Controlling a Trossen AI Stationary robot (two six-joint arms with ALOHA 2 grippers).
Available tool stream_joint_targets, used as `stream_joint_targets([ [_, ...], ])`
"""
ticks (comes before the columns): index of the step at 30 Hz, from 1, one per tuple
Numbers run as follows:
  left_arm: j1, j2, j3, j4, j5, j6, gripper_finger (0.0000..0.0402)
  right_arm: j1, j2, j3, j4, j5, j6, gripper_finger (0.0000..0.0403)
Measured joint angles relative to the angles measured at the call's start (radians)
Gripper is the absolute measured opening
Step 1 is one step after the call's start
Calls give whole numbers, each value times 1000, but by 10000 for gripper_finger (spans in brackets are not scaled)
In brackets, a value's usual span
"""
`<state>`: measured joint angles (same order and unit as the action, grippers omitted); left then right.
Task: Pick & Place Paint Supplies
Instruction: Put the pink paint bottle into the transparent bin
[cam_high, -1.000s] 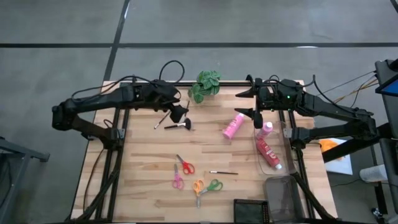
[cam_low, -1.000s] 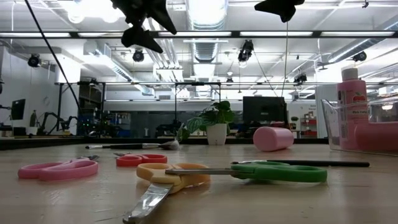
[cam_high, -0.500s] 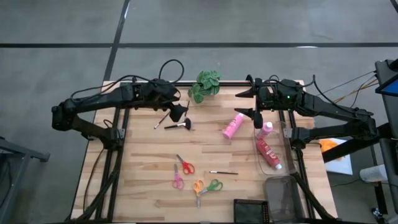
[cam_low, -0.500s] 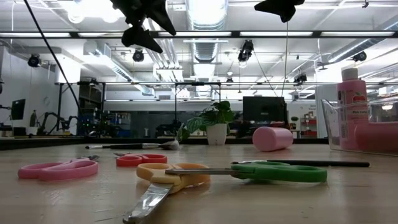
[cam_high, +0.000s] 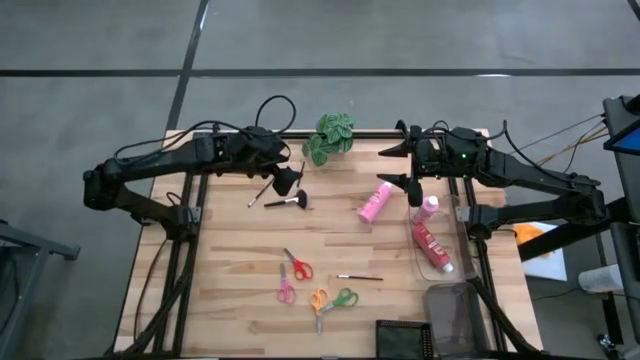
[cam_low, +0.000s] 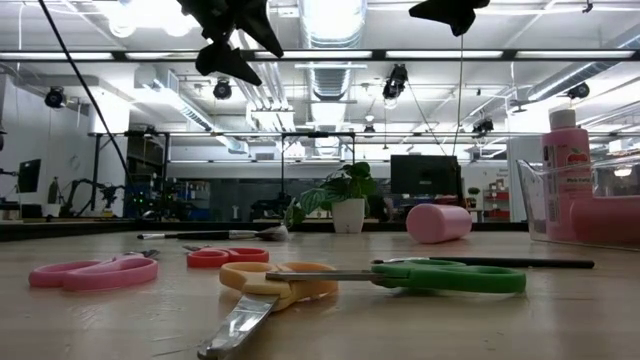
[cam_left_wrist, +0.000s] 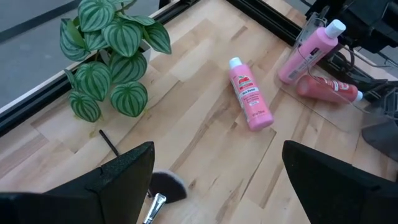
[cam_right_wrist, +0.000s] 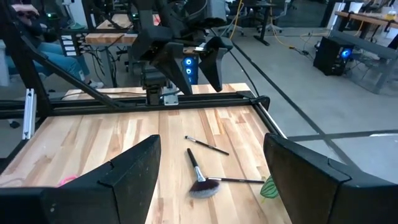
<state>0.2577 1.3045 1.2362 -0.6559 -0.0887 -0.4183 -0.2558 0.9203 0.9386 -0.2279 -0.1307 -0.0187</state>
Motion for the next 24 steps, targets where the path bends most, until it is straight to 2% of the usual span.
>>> stream_joint_targets([
  [6,0,0,0,0,0,0,356,0,-1,0,14,0,151,282],
  [9,-1,0,0,0,0,0,356,0,-8,0,-57,1,211,282],
  [13,-1,0,0,0,0,0,356,-2,-16,20,-250,7,143,282],
  [17,0,0,0,0,0,0,356,-5,30,69,-449,75,97,282],
  [24,0,0,0,0,0,0,356,-44,256,219,-806,140,-92,282],
])
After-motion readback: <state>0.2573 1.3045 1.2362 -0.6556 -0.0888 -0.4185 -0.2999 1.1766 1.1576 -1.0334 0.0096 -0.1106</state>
